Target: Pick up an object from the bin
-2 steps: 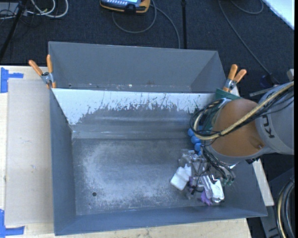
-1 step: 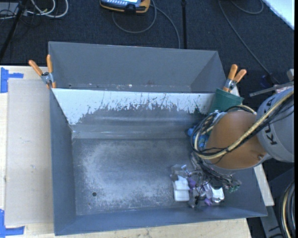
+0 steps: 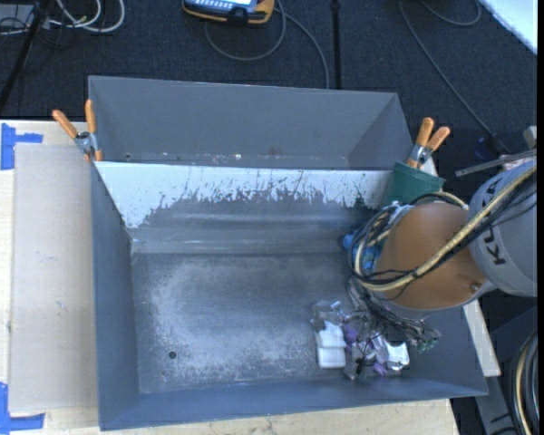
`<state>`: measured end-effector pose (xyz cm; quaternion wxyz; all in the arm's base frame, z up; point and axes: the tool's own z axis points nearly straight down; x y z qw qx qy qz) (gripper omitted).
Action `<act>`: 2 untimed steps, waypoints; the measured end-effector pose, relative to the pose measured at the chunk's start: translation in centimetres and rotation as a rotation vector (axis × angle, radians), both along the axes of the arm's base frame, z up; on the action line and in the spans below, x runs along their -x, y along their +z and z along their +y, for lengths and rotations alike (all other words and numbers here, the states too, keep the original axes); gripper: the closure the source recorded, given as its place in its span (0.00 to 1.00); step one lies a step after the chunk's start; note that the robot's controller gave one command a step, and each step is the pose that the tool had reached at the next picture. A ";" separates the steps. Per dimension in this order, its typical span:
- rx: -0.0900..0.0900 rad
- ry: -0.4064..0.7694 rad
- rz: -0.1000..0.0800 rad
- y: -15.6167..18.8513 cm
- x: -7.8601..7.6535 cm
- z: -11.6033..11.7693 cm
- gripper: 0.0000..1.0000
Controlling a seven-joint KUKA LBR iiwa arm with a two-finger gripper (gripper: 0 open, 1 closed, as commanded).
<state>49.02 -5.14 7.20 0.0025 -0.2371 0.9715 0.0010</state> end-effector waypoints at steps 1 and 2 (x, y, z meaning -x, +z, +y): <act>-0.002 0.020 0.001 -0.1 -0.2 -0.3 1.00; -0.004 0.032 -0.001 -0.1 -0.2 -1.4 1.00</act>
Offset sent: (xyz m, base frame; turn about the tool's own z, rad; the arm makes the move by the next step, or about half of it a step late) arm 0.0011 -0.0230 -0.0020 -0.0354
